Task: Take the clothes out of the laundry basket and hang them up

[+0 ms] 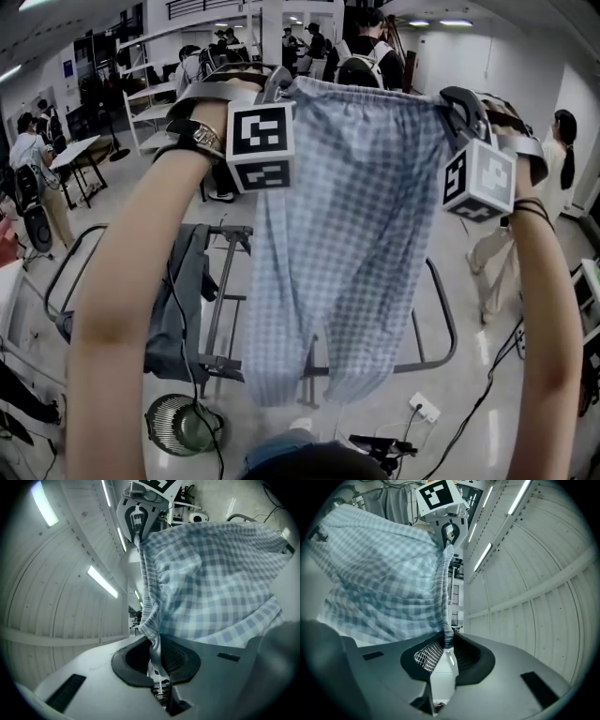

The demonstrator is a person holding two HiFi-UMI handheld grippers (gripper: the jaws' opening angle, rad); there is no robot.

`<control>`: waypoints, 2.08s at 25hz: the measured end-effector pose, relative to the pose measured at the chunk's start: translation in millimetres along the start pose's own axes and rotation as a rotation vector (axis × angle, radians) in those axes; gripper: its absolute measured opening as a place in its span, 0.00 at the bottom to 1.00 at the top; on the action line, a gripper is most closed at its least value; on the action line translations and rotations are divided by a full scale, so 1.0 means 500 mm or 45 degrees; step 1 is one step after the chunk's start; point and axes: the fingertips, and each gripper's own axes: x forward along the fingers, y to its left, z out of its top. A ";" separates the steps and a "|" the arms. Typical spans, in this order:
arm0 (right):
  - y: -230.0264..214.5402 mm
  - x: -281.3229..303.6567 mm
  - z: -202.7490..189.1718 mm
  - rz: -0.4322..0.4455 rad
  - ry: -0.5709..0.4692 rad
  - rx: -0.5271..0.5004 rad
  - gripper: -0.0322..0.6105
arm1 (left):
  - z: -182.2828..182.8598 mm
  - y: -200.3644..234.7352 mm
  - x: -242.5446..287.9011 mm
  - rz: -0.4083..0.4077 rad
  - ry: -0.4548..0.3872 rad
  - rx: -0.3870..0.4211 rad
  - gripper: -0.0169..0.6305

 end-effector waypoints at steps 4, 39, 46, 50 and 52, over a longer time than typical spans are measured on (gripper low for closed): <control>0.087 0.076 -0.013 0.128 -0.008 0.092 0.15 | 0.007 -0.066 0.080 -0.090 0.003 -0.007 0.06; 0.804 0.324 0.146 0.894 0.033 0.390 0.15 | -0.061 -0.759 0.395 -0.718 0.085 -0.234 0.06; 0.906 0.330 0.172 0.992 0.045 0.443 0.15 | -0.059 -0.872 0.409 -0.830 0.142 -0.275 0.06; 0.975 0.327 0.192 1.069 0.067 0.492 0.15 | -0.066 -0.926 0.417 -0.844 0.186 -0.312 0.06; 1.002 0.323 0.200 1.104 0.078 0.519 0.15 | -0.069 -0.942 0.422 -0.820 0.201 -0.334 0.06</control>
